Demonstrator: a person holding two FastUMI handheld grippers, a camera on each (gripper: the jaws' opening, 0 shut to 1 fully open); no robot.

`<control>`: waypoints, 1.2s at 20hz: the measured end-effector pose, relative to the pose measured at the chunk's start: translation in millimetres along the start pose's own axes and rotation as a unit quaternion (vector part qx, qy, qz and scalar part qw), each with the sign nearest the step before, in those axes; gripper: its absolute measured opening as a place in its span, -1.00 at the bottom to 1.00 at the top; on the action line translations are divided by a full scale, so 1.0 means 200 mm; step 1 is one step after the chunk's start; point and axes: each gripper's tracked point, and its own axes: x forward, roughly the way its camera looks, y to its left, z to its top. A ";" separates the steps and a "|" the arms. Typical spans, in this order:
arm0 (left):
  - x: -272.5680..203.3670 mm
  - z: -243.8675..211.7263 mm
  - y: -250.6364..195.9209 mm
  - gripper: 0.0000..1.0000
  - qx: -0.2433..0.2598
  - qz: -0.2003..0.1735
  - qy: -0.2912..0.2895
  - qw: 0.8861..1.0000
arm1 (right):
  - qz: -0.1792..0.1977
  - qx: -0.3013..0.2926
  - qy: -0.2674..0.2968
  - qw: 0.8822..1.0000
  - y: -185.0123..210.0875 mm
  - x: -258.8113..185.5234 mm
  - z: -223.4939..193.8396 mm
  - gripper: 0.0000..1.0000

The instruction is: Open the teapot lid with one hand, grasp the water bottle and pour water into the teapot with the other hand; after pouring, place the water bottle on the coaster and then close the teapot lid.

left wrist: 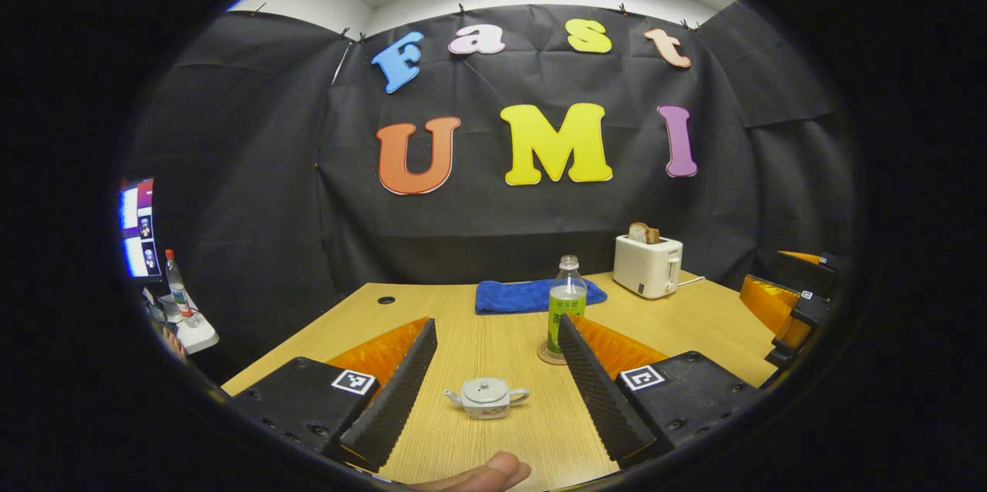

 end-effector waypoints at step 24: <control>-0.08 0.06 -0.04 0.98 0.015 0.007 -0.017 1.000 | -0.050 -0.025 0.027 0.998 -0.20 -0.08 0.03 0.90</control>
